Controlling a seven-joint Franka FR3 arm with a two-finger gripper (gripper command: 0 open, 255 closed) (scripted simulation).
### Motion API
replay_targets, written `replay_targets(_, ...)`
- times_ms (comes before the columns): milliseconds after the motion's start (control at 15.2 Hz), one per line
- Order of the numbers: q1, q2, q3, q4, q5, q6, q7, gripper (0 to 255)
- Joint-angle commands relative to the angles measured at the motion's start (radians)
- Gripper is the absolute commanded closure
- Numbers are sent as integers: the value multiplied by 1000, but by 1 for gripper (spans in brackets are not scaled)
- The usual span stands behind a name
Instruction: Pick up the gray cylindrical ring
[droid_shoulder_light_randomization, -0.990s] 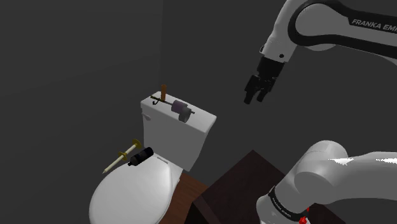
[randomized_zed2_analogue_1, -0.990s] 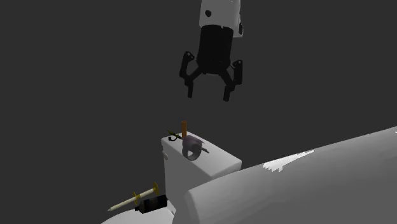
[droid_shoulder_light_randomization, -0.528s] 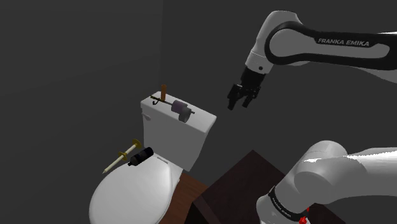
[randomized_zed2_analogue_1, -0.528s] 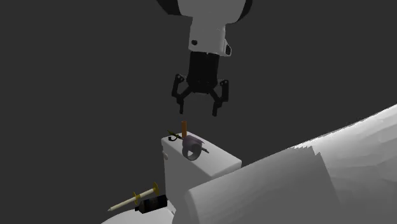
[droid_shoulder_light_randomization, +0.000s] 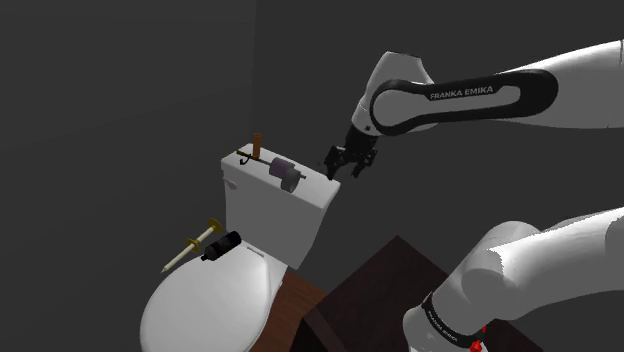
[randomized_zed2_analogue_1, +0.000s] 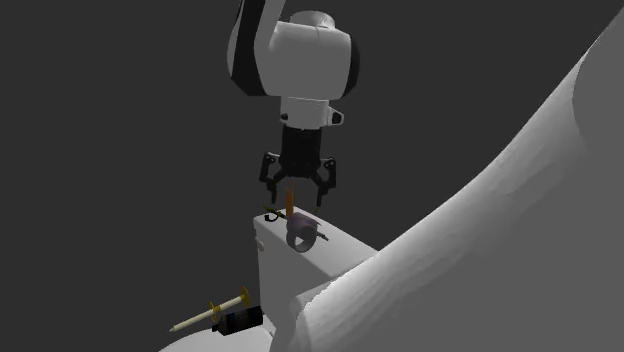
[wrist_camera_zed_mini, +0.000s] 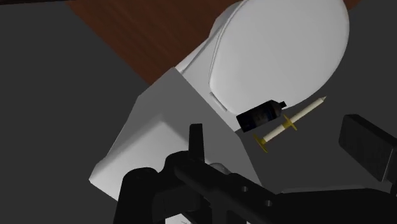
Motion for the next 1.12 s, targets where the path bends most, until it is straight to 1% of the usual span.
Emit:
replay_targets(0, -9, 72, 15, 4, -5, 93, 30, 0)
replay_targets(264, -30, 226, 49, 36, -29, 257, 108, 0)
replay_targets(528, -57, 389, 78, 96, -89, 399, 208, 0)
replay_targets(792, -75, 552, 85, 180, -195, 512, 339, 0)
replay_targets(924, -73, 632, 74, 232, -259, 556, 413, 0)
replay_targets(1056, -60, 710, 50, 289, -321, 591, 485, 0)
